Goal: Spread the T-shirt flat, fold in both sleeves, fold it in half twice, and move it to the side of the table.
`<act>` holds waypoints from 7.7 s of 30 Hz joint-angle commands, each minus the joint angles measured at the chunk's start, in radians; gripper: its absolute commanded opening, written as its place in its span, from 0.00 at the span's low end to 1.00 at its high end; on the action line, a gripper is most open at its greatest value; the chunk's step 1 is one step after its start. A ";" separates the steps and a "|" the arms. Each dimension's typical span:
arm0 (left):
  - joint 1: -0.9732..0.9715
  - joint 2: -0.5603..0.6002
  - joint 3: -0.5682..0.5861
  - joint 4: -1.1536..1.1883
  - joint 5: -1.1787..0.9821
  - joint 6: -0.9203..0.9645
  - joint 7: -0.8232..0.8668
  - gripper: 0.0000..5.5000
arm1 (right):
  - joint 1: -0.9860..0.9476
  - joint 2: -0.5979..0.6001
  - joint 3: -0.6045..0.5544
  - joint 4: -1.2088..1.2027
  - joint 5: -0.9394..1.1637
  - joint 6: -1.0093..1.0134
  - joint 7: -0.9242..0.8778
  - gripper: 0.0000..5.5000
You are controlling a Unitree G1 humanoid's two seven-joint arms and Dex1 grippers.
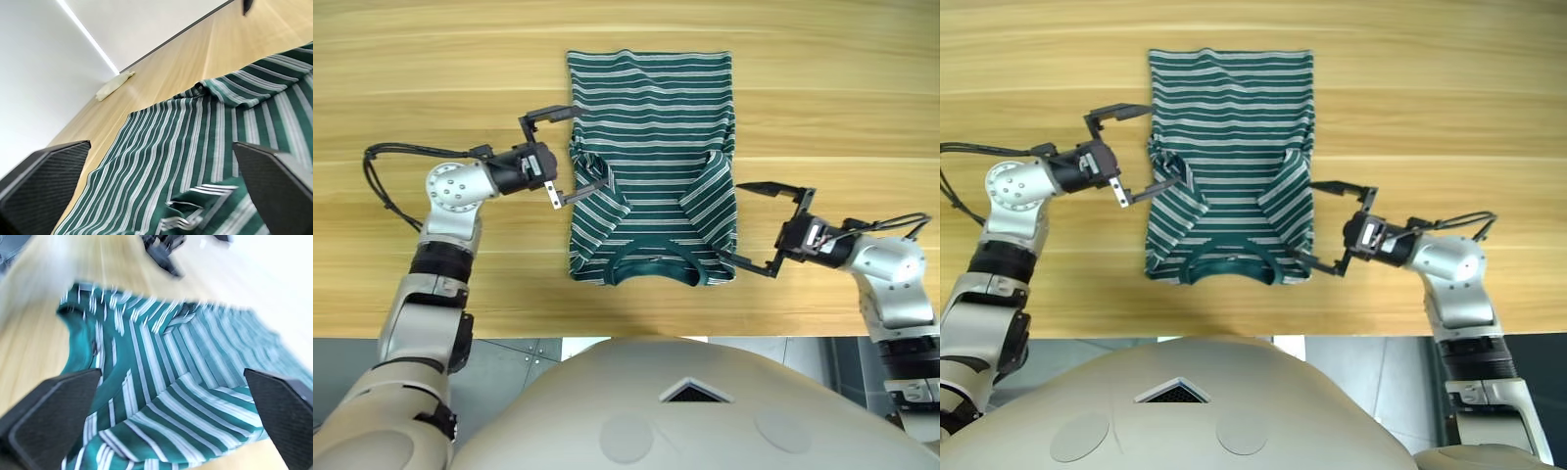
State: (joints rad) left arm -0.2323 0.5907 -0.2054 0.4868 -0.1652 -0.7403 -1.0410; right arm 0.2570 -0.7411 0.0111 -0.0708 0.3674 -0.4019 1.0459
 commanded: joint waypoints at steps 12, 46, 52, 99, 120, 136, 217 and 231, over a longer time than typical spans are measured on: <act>0.299 0.343 -0.046 -0.099 0.359 -0.141 0.043 0.98 | 0.034 -0.120 0.068 0.118 -0.422 0.006 -0.057 0.98; 0.216 0.276 -0.267 -0.120 0.357 -0.165 0.091 0.34 | -0.012 -0.115 0.261 0.077 -0.439 0.032 -0.072 0.34; 0.215 0.280 -0.281 -0.127 0.334 -0.166 0.080 0.17 | -0.012 -0.114 0.268 0.071 -0.436 0.039 -0.073 0.16; 0.186 0.182 -0.046 -0.269 -0.078 0.083 0.015 0.00 | 0.036 -0.130 -0.023 -0.096 -0.089 0.034 0.051 0.00; -0.450 -0.173 -0.101 0.640 0.469 0.064 0.565 0.00 | -0.880 0.247 0.198 0.924 -0.558 0.101 -0.390 0.00; -0.627 -0.291 -0.060 0.851 0.522 0.225 0.792 0.00 | -1.074 0.395 0.144 1.324 -0.582 0.065 -0.578 0.00; -0.587 -0.391 0.442 0.811 0.130 0.272 0.363 0.98 | -0.373 0.112 0.369 0.184 -0.223 0.037 -0.044 0.98; -0.574 -0.399 0.428 0.815 0.136 0.271 0.383 0.98 | -0.444 0.231 0.338 0.385 -0.347 0.011 -0.143 0.98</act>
State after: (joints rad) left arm -0.8202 0.1925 0.2331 1.3031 -0.0340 -0.4662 -0.6637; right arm -0.1499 -0.5237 0.3786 0.2855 0.0185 -0.3815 0.9162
